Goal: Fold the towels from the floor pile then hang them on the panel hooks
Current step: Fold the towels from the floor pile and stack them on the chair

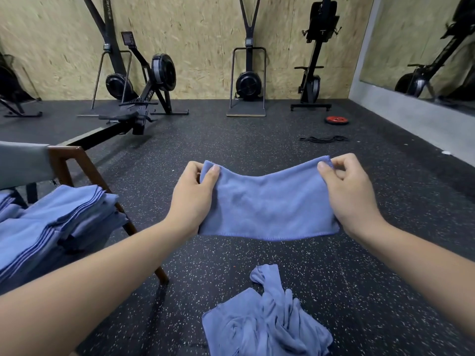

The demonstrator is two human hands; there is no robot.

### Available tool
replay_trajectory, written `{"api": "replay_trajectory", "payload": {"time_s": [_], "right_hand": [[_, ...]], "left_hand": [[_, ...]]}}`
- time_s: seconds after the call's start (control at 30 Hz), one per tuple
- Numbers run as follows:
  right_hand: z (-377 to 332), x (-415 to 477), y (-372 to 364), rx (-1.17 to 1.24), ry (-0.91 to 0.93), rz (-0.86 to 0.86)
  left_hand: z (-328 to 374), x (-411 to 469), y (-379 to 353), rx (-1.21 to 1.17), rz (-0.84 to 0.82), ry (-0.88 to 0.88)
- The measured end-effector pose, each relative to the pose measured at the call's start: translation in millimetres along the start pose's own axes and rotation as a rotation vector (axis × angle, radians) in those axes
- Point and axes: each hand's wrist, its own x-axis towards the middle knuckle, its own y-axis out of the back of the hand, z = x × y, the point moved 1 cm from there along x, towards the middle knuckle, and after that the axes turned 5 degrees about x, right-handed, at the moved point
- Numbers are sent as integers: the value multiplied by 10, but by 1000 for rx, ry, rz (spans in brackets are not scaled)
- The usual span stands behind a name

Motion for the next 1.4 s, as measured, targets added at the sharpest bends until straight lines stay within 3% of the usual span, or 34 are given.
{"api": "replay_trajectory", "payload": {"time_s": [0.4,0.73,0.87,1.03,1.13,1.27,1.33,1.4], "right_hand": [[-243,-474,-423,40,-11,-333],[-365,-584,-439,412,-111,-551],[-359,-529,-343,291,3,-630],[-311,-423,-223,-48,259,-430],[-220,-347,-220,-5,88,-441],[-92,-356,-248,401,-367,-806],[-57,-409,-265,490,-436,-935],[-38,-442,-305,492,-447,-924]], "left_hand": [[317,-451,-314,180,-219,-169],[453,-498,-223,164,-288,-213],[375,-418,-126,206,-376,-277],[308,-323,20,131,-488,-255],[304,-328,127,-59,-568,-198],[312,-340,224,-255,-590,-130],[307,-354,253,-309,-585,-101],[292,-362,287,-305,-582,-85]]}}
